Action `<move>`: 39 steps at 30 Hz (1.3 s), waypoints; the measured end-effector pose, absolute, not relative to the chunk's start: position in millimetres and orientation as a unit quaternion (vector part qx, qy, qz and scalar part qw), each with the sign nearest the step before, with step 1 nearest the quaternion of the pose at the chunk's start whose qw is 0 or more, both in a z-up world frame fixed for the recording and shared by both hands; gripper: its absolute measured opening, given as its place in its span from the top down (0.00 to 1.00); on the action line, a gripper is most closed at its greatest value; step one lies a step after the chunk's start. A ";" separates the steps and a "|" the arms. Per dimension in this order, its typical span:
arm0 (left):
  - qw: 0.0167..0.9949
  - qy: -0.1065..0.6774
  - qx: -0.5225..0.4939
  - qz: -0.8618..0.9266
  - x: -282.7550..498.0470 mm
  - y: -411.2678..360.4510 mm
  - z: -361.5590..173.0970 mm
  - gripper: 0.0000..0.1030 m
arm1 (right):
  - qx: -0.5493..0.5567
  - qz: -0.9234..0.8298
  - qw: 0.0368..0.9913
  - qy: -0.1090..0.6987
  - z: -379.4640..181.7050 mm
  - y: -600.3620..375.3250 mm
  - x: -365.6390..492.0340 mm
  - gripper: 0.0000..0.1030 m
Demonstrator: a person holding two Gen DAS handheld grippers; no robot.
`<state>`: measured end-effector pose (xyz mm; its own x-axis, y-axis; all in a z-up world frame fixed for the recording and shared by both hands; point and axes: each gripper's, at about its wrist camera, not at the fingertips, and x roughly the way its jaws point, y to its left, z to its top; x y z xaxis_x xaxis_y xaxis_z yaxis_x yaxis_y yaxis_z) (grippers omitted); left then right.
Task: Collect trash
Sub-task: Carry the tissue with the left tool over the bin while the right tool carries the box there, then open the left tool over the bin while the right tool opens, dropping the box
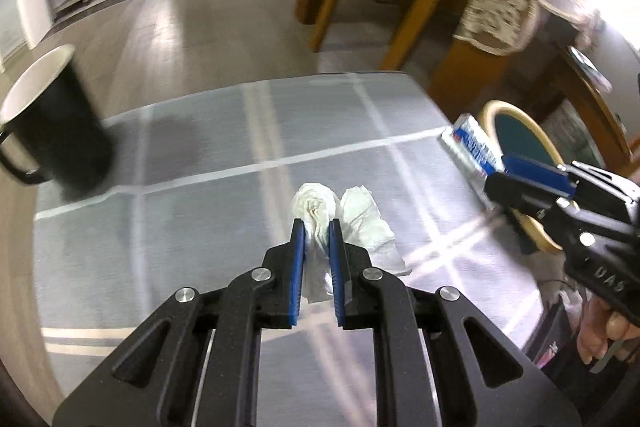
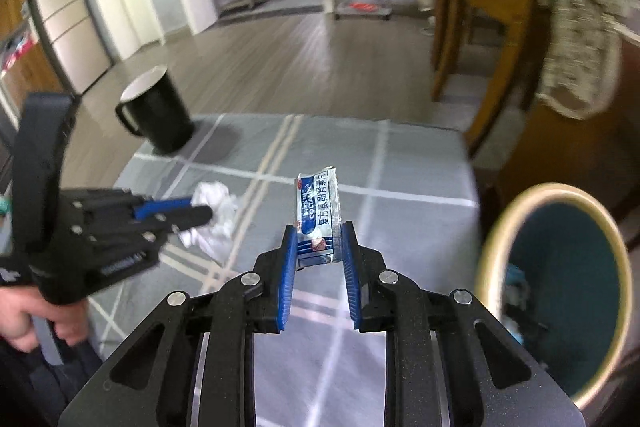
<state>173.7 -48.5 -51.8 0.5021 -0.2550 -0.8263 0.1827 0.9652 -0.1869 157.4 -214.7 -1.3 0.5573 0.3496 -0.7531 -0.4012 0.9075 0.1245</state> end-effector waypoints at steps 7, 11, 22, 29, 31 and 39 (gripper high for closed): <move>0.860 0.478 -0.015 -0.180 178.3 -118.6 -40.4 0.89 | -0.008 0.153 0.905 0.397 17.8 -274.6 136.3 0.77; 0.856 0.472 0.001 -0.208 185.3 -158.9 -31.6 0.89 | -0.003 0.112 0.913 0.392 24.0 -305.2 125.6 0.77; 0.844 0.465 0.052 -0.261 200.1 -259.7 -21.9 0.89 | 0.031 0.002 0.911 0.411 10.4 -383.9 120.4 0.77; 0.834 0.475 0.084 -0.268 214.6 -303.0 -37.3 0.88 | 0.054 -0.033 0.895 0.442 -9.1 -411.4 128.2 0.76; 0.833 0.478 0.092 -0.264 218.0 -307.6 -41.6 0.87 | 0.055 -0.037 0.888 0.454 -14.6 -413.5 128.6 0.71; 0.832 0.479 0.100 -0.261 223.5 -306.2 -41.1 0.68 | 0.053 -0.051 0.892 0.445 -9.0 -417.7 118.7 0.56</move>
<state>223.5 -306.2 -41.1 0.4057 -0.3381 -0.8492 0.5302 0.8438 -0.0826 118.7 -417.7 -9.0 0.5986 -0.0434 -0.7999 0.1375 0.9893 0.0492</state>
